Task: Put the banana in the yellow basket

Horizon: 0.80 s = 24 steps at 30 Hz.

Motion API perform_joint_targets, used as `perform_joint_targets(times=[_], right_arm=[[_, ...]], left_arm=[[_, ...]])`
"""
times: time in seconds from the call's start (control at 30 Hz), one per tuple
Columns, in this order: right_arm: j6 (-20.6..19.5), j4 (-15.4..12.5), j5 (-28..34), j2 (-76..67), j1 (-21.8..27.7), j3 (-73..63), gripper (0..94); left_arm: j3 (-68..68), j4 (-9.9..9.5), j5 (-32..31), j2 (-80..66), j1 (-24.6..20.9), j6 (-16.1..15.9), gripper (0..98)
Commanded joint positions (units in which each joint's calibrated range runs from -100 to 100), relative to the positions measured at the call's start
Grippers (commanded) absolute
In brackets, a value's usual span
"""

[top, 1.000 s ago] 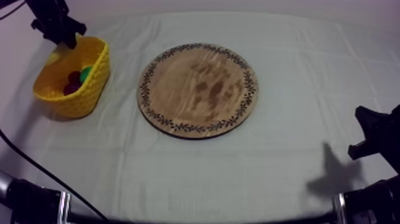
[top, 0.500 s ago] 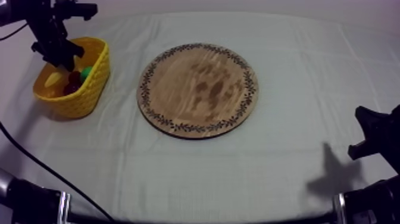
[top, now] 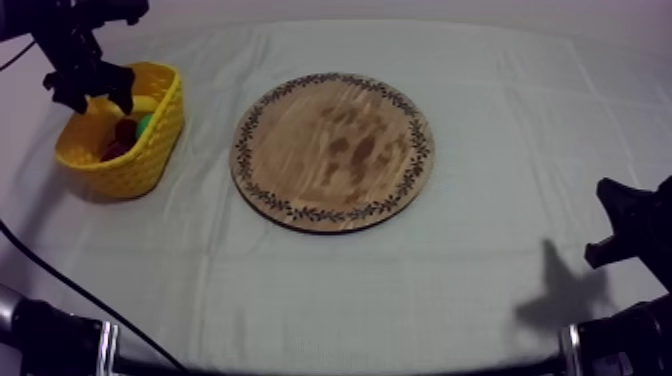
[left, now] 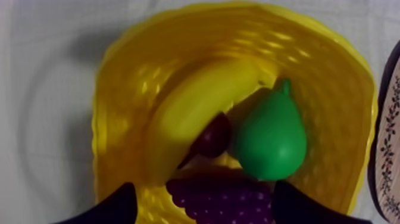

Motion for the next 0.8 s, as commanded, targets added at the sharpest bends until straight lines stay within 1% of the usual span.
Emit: perform_joint_targets(times=[0.0,0.13,0.23,0.43,0.6,0.67,0.77], right_arm=[[0.01,0.02,-0.02,0.00,0.00,-0.03,0.3],[0.01,0.02,-0.02,0.00,0.00,-0.03,0.3],[0.01,0.02,-0.02,0.00,0.00,-0.03,0.3],[0.01,0.02,-0.02,0.00,0.00,-0.03,0.3],[0.01,0.02,-0.02,0.00,0.00,-0.03,0.3],[0.01,0.02,-0.02,0.00,0.00,-0.03,0.3],[0.01,0.02,-0.02,0.00,0.00,-0.03,0.3]], left_arm=[[0.07,0.02,-0.19,-0.33,0.04,-0.15,85.7],[0.19,0.08,-0.65,-1.66,0.12,-0.64,81.3],[0.14,0.19,-1.68,-3.36,0.17,-0.75,72.5],[0.33,0.57,-4.86,-9.37,0.25,-2.28,39.4],[2.13,0.87,-6.63,-16.22,0.63,-4.36,12.2],[3.01,0.94,-7.03,-19.25,0.78,-4.66,6.5],[4.28,1.18,-7.93,-23.86,0.87,-4.36,2.5]])
